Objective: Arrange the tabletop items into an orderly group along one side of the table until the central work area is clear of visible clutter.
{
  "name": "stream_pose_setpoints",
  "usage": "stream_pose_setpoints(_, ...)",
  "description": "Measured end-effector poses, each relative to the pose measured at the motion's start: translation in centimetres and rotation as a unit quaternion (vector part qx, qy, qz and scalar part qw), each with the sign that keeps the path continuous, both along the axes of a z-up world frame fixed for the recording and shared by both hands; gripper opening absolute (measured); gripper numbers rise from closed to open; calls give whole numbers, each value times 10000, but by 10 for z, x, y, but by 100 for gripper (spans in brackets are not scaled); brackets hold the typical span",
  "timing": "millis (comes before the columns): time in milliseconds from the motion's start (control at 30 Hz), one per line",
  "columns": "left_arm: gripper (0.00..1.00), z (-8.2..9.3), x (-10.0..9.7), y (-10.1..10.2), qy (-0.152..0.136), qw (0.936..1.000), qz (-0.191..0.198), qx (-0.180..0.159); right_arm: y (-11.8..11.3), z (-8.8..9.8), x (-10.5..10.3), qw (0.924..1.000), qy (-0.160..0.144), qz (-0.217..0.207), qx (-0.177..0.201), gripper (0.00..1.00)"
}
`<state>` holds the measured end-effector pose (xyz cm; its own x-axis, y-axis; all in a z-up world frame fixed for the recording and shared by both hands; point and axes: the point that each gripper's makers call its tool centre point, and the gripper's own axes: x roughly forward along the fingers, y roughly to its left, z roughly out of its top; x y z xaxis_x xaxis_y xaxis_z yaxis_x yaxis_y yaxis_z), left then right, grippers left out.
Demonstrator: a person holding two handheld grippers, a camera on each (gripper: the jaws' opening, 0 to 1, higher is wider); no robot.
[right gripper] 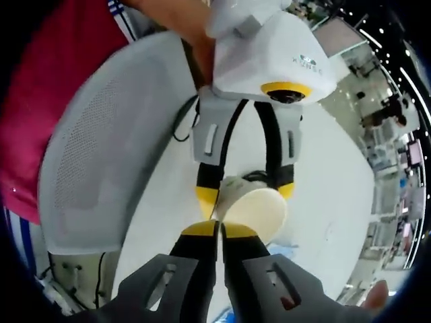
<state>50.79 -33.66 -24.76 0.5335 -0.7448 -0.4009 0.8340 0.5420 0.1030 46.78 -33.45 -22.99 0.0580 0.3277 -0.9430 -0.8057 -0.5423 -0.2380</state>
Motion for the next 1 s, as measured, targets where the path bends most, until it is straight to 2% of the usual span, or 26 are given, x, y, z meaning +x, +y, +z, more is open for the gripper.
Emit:
stream_pose_setpoints(467, 43, 0, 0, 0, 57, 9998, 97, -169, 3, 4, -1, 9999, -34, 24, 107, 2)
stream_pose_setpoints(633, 42, 2, 2, 4, 37, 9995, 152, -263, 7, 10, 3, 9980, 189, -298, 529, 8)
stream_pose_setpoints(767, 42, 2, 3, 7, 41, 9994, 182, -297, 1, 12, 10, 9946, 337, -554, 813, 12)
stream_pose_setpoints(800, 42, 2, 4, 9, 40, 9994, 197, -287, 0, 16, 12, 9904, 455, -746, 1070, 14)
stream_pose_setpoints(833, 42, 2, 4, 11, 52, 9993, 209, -293, 1, 17, 12, 9885, 518, -815, 1163, 17)
stream_pose_setpoints(867, 42, 1, 5, 13, 63, 9993, 221, -309, 0, 21, 12, 9830, 706, -971, 1388, 18)
stream_pose_setpoints(1000, 42, 4, 7, 17, 73, 9989, 266, -381, -6, 28, 18, 9639, 1031, -1415, 2006, 23)
